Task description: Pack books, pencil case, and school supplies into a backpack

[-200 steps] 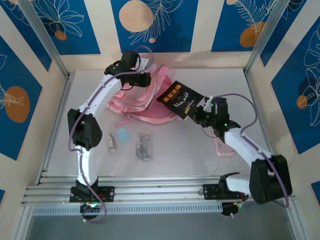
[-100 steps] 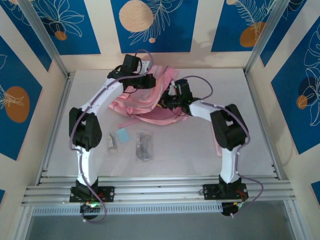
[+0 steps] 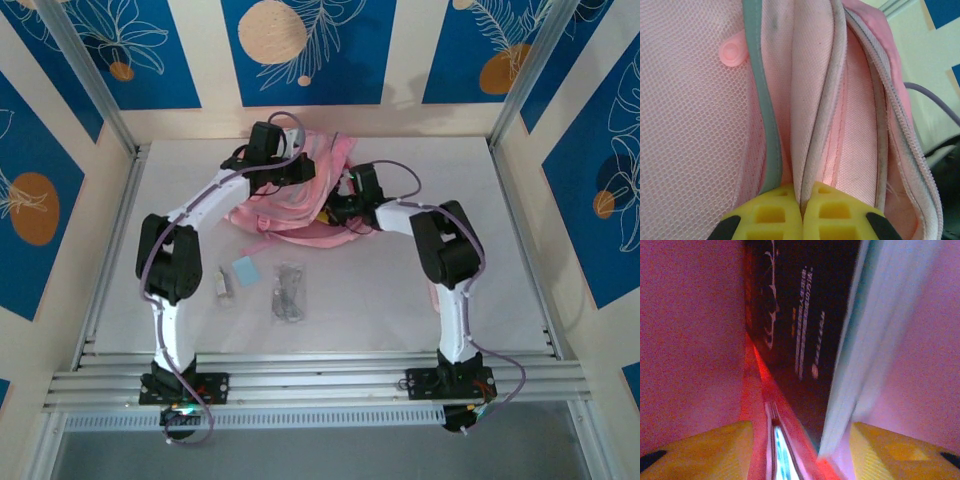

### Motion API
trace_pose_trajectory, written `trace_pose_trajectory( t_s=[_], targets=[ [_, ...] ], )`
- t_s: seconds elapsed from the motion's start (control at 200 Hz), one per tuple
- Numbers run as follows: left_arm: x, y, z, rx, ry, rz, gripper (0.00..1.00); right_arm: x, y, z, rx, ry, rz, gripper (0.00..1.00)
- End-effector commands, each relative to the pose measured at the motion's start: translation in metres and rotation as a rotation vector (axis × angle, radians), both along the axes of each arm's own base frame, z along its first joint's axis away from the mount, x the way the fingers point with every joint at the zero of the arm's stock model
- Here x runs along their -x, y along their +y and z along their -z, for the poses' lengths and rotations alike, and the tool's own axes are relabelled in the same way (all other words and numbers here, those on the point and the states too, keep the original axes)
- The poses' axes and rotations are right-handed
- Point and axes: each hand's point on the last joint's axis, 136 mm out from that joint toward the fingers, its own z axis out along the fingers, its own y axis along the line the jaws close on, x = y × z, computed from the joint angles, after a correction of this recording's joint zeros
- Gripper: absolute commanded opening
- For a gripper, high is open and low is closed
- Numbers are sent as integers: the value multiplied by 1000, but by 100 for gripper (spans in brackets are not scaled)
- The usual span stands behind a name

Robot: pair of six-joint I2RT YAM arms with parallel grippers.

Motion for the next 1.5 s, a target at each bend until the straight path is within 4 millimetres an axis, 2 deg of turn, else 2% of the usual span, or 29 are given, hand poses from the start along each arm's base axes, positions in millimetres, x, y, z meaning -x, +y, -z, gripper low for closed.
trace_pose_trajectory(
  t_s=[0.0, 0.125, 0.155, 0.215, 0.28, 0.36, 0.395, 0.48, 0.605, 0.735, 0.85, 1.115, 1.195, 1.265, 1.335, 1.395, 1.495],
  targets=[
    [-14, 0, -44, 71, -144, -62, 0, 19, -42, -38, 2, -44, 3, 56],
    [-16, -7, -30, 102, -95, -59, 1, 45, -80, -50, 60, -31, 28, 58],
    [-15, -8, -27, 110, -82, -57, 12, 53, -89, -54, 81, -32, 36, 58],
    [-12, -9, -22, 118, -49, -55, 45, 64, -102, -65, 121, -45, 51, 59],
    [-4, -4, -18, 110, -19, -62, 65, 73, -112, -74, 182, -69, 77, 60],
    [10, 6, -15, 99, -2, -82, 79, 82, -121, -85, 245, -100, 113, 61],
    [16, 14, -16, 96, -6, -99, 81, 85, -122, -89, 266, -113, 126, 62],
    [31, 38, -5, 80, 17, -158, 83, 89, -120, -99, 296, -142, 141, 63],
    [55, 82, 19, 65, 62, -272, 83, 94, -103, -106, 319, -190, 125, 64],
    [76, 129, 58, 50, 122, -422, 82, 100, -79, -100, 314, -203, 72, 65],
    [87, 157, 84, 35, 131, -518, 80, 102, -60, -94, 292, -195, 28, 65],
    [88, 188, 128, 10, 133, -695, 74, 107, -31, -94, 288, -209, -41, 66],
    [78, 191, 133, 25, 97, -726, 71, 109, -28, -93, 289, -207, -51, 66],
    [64, 186, 132, 59, 62, -719, 66, 112, -25, -93, 290, -207, -62, 66],
    [51, 178, 129, 108, 40, -705, 58, 114, -23, -93, 294, -207, -70, 66],
    [42, 170, 125, 156, 23, -684, 43, 117, -21, -93, 297, -212, -83, 65],
    [37, 161, 116, 211, 5, -658, 4, 127, -13, -91, 305, -247, -128, 65]
  ],
)
